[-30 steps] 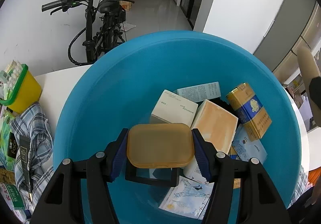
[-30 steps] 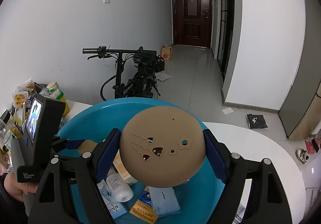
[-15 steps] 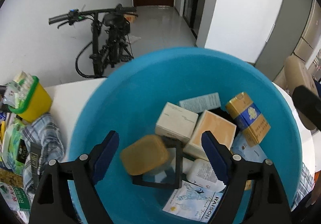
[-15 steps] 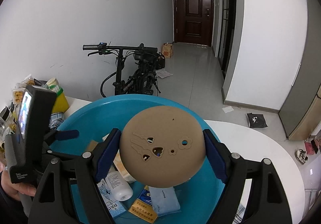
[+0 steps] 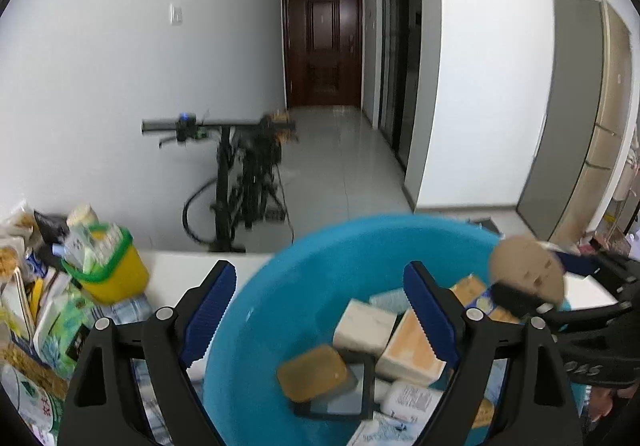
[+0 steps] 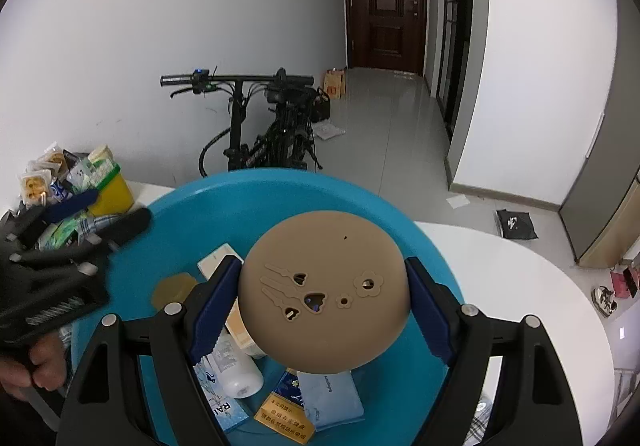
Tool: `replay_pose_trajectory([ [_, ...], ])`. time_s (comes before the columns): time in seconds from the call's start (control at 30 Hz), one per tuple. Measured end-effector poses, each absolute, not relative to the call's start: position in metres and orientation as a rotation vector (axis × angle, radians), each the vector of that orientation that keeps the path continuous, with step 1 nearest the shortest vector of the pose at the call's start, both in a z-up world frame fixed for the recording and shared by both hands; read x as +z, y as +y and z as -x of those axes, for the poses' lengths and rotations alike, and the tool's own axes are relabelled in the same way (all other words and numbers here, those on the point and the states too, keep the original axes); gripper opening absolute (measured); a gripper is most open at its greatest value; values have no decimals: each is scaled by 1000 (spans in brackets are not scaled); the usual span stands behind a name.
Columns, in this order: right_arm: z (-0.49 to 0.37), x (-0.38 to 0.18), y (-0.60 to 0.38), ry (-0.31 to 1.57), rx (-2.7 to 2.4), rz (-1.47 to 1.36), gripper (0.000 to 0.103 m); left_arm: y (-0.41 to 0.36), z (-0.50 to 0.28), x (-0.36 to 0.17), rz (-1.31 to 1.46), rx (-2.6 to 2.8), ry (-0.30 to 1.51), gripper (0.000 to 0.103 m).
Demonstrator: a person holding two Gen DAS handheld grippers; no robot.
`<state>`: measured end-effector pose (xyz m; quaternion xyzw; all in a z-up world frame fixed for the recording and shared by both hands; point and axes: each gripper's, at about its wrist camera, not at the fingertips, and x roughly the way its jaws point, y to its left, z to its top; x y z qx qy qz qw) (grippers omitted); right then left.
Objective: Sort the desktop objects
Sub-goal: 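Open the left gripper to drop the orange pad while the right opens to drop the disc, then lift both open grippers up out of the blue basin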
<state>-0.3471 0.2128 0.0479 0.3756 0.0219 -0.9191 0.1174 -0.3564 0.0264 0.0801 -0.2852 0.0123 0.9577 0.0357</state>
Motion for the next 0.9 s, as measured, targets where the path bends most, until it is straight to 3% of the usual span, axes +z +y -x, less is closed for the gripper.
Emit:
replay_pose_trajectory([
  [0.37, 352, 35, 215, 82, -2647, -1175, 80, 22, 356, 87, 839, 2941, 15, 88],
  [0.67, 351, 43, 220, 67, -2694, -1154, 95, 25, 353, 86, 833, 2935, 13, 88],
  [0.9, 351, 47, 222, 52, -2718, -1136, 96, 25, 350, 88, 799, 2959, -12, 88],
])
